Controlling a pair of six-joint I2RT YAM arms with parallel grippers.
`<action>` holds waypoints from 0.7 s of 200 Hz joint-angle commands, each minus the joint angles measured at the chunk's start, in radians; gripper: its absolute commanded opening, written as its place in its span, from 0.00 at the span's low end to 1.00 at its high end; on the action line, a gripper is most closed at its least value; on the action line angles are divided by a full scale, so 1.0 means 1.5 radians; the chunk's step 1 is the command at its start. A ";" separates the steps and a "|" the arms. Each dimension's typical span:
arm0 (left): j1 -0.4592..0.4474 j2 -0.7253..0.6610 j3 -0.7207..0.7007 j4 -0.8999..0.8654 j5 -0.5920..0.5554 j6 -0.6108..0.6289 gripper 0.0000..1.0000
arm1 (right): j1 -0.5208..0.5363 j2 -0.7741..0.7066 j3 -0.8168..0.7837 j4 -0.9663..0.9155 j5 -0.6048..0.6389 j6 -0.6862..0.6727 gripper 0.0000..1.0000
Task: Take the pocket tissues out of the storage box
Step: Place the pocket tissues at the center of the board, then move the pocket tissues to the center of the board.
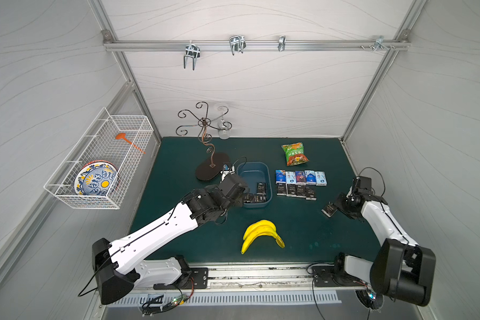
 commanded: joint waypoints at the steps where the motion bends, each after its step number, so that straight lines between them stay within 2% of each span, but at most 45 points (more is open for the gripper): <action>1: 0.000 -0.007 0.020 0.036 0.022 0.003 0.45 | -0.022 0.005 -0.030 0.049 -0.087 0.023 0.53; 37: 0.000 -0.009 0.016 0.043 0.029 0.001 0.45 | -0.024 0.042 -0.030 0.076 -0.108 0.024 0.50; 115: 0.000 -0.025 0.022 0.025 0.000 0.007 0.45 | -0.035 0.126 -0.015 0.123 -0.125 -0.003 0.20; 140: 0.000 -0.022 0.032 0.006 -0.014 0.008 0.45 | -0.029 0.144 0.009 0.123 -0.126 -0.019 0.17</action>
